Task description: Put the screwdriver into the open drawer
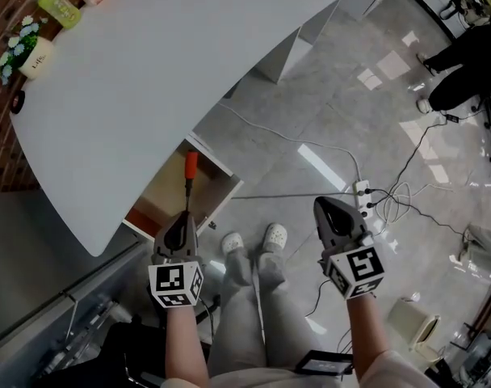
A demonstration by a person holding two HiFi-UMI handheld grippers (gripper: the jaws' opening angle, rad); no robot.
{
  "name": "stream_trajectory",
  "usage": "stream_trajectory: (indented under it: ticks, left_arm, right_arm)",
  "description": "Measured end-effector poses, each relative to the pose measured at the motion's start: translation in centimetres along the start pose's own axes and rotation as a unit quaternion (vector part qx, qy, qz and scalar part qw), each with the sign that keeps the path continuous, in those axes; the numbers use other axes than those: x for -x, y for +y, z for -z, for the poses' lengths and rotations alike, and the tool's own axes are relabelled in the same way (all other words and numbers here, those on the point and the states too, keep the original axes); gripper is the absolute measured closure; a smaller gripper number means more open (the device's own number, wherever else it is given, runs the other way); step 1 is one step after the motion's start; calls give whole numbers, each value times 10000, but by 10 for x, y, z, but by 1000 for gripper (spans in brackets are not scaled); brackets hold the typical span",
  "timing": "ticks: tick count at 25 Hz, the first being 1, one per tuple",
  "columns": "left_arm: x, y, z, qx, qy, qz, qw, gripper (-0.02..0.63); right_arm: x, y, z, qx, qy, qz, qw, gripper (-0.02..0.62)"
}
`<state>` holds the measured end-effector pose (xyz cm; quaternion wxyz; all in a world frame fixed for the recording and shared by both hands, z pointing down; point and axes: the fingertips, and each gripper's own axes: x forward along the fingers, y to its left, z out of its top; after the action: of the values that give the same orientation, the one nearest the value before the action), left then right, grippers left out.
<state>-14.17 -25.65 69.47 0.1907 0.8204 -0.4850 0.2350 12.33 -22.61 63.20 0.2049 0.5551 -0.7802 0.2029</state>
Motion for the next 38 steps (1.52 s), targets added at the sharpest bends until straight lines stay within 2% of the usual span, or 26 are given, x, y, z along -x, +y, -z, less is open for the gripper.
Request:
stream_trajectory:
  ticks: [4,8,19,26,32,38]
  left_arm:
    - [-8,3,16,36,196,46,9998,586]
    - [-18,13,33,28,611,-11,9981,586]
    - [-54,29,71,291,1784,40,9835,586]
    - [-73,37,84,432,2048,78,9778,585]
    - [-88,42,95,397,2349,168,9711,584]
    - [-93,41,102,722,2461,295,9661,584]
  right_arm:
    - [-8,-2,21,-320,186,20,9993,574]
    - [-15,-4,33,-572,340,40,9978,574]
    - [-29,14,41,-515,500,-149,9973,574]
    - [-35,16,44,-434,576,-234,9971,574]
    - [-41,14,47,-416,643,-267,9967,574]
    - [-47,22,53,-379,733,-391,9958,574]
